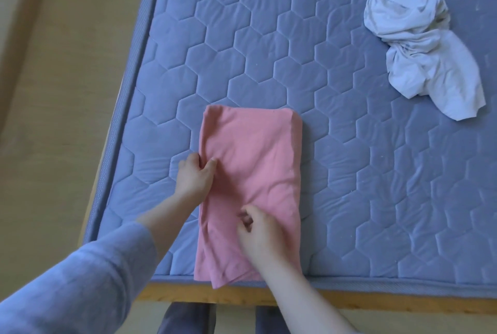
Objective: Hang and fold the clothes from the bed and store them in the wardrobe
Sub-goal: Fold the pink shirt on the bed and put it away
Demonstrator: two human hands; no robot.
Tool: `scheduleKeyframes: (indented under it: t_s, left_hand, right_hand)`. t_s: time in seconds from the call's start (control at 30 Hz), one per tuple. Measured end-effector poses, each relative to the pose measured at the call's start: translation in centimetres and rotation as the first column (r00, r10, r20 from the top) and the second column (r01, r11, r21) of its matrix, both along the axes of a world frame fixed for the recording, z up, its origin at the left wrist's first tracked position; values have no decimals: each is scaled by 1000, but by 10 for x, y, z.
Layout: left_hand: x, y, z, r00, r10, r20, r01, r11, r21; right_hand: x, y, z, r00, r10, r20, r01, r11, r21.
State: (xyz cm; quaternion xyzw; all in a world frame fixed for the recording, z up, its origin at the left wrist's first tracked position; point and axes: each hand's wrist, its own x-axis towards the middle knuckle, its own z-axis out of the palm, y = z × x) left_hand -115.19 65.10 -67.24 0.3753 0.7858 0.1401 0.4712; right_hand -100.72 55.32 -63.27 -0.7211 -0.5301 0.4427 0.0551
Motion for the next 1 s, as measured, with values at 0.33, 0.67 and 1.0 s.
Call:
scheduleKeyframes:
  t_s: [0.33,0.67,1.0]
  left_hand:
    - [-8,67,1,969,81,235,-99,993,66]
    - [20,76,-23,998,-19,57,12,991,132]
    - [10,-11,3,996,-6,84,17,991,-130]
  right_hand:
    - [77,126,-8,963,-230,138,229,973,22]
    - [111,106,-49,889,-452,-74,444,890,-104]
    - [101,66,-42,828,-543,-139,510,832,-218]
